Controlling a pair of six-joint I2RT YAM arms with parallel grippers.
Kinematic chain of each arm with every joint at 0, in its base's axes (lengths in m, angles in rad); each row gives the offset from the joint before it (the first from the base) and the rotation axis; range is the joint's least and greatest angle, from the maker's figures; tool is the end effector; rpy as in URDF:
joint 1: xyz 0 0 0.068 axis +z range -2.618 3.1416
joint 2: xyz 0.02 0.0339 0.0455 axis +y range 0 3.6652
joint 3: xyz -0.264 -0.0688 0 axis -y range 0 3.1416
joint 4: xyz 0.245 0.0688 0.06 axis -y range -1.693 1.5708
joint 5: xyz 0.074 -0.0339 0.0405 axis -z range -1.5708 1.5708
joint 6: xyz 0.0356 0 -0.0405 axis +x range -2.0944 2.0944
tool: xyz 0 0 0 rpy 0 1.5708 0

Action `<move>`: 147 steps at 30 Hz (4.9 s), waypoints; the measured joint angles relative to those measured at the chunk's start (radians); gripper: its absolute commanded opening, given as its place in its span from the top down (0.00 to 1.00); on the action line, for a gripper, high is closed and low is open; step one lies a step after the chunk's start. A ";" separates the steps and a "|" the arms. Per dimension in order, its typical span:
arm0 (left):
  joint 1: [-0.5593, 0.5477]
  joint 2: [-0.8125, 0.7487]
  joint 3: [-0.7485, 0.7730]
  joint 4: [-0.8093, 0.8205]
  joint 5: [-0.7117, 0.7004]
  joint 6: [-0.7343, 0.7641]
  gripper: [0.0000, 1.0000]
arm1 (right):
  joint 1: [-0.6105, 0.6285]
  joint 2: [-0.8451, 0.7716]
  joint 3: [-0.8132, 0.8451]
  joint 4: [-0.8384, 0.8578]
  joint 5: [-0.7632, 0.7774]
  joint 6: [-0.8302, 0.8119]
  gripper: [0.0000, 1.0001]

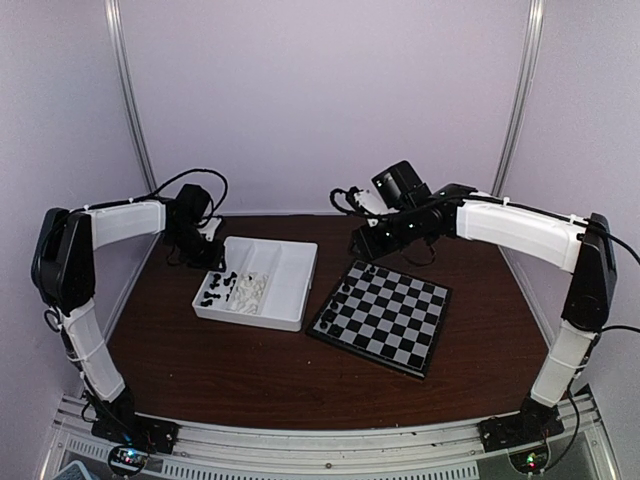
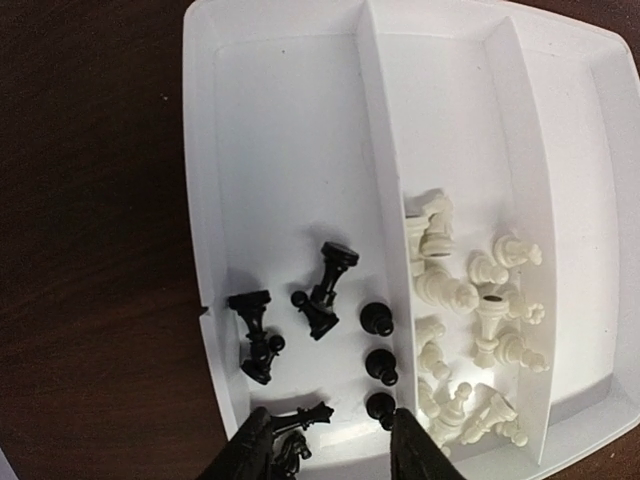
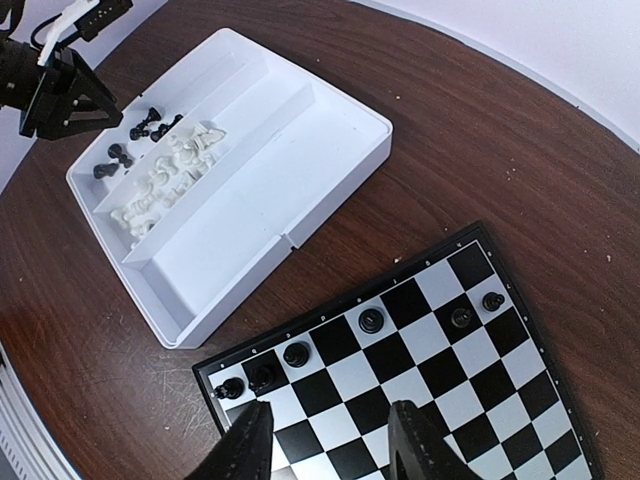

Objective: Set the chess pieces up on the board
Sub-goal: Pick up the chess piece from the storage box, then place the chess piece on the chessboard.

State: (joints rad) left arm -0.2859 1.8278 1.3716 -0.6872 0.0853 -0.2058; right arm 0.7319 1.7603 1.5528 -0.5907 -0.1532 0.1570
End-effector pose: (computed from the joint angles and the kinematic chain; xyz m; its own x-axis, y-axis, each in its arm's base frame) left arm 0.3626 -0.1098 0.2151 -0.9190 0.0579 -0.3899 0.1298 0.9784 -0.1606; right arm 0.2925 0.2700 0.3028 -0.6418 -0.3689 -0.6723 -0.6473 0.7307 0.2171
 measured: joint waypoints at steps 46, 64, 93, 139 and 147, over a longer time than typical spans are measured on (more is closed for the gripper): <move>-0.032 0.404 0.375 -0.149 -0.102 0.166 0.94 | 0.000 -0.010 -0.042 0.034 -0.005 0.003 0.58; -0.116 -0.260 -0.006 0.230 0.121 -0.214 0.91 | 0.011 -0.080 -0.200 0.294 -0.110 0.129 0.58; -0.420 -0.279 -0.233 1.170 0.163 -0.952 0.88 | 0.092 -0.077 -0.344 1.142 -0.145 0.288 0.65; -0.427 -0.225 -0.201 1.218 0.196 -0.993 0.84 | 0.092 -0.043 -0.285 1.120 -0.088 0.210 0.66; -0.427 -0.225 -0.201 1.218 0.197 -0.994 0.83 | 0.092 -0.045 -0.286 1.126 -0.081 0.206 0.77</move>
State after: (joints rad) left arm -0.7132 1.6032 1.1709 0.5304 0.2821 -1.1995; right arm 0.8242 1.7157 1.2663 0.5358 -0.2344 0.3626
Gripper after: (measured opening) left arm 0.164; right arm 0.255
